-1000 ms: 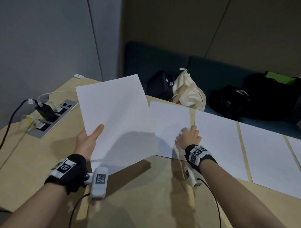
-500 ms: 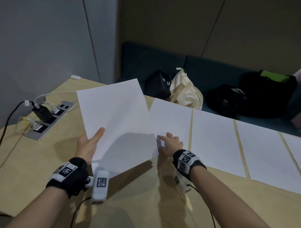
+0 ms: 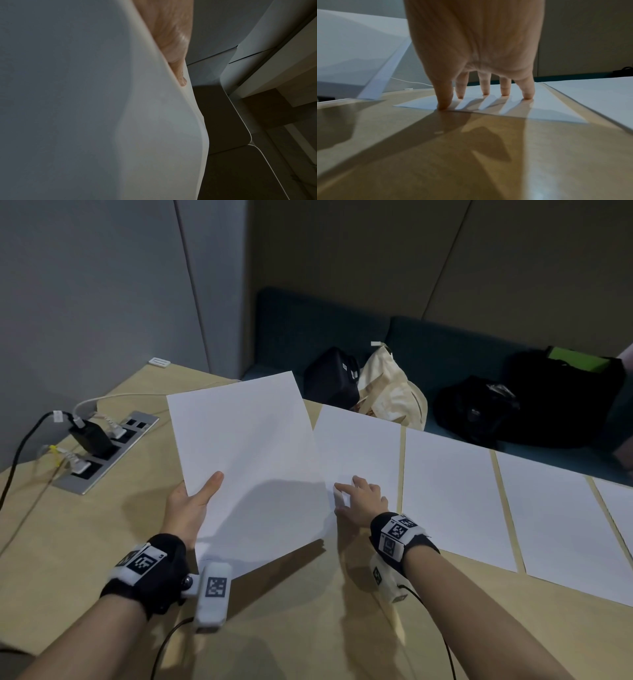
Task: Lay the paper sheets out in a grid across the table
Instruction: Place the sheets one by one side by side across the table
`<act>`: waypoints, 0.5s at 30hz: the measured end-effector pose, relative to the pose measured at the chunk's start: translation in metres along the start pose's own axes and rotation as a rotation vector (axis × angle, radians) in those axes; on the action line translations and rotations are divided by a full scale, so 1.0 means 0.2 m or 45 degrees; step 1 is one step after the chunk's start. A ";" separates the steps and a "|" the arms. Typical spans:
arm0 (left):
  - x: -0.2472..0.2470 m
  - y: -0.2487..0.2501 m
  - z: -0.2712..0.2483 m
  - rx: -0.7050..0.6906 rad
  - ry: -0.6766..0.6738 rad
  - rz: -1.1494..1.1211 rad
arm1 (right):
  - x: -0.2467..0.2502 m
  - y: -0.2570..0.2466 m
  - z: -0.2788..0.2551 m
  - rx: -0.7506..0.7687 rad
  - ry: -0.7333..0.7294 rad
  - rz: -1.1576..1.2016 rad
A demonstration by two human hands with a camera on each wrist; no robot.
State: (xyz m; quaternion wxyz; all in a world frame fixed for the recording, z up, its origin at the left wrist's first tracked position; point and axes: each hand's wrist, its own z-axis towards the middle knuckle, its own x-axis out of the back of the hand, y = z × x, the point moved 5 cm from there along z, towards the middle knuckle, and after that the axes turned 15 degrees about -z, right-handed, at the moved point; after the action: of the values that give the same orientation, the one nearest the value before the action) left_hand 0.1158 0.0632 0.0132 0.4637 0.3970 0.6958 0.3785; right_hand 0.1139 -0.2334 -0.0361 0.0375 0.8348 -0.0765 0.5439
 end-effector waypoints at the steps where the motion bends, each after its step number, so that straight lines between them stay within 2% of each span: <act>1: 0.00 0.00 0.00 0.000 -0.004 0.000 | 0.00 0.00 0.00 -0.003 0.001 -0.001; 15: -0.02 0.00 -0.02 0.005 -0.006 -0.006 | 0.00 -0.01 -0.01 -0.028 0.007 0.001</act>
State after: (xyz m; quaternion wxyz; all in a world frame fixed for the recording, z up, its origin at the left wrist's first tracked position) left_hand 0.1139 0.0585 0.0152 0.4655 0.3970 0.6964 0.3751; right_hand 0.1118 -0.2302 -0.0357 0.0467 0.8328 -0.0828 0.5453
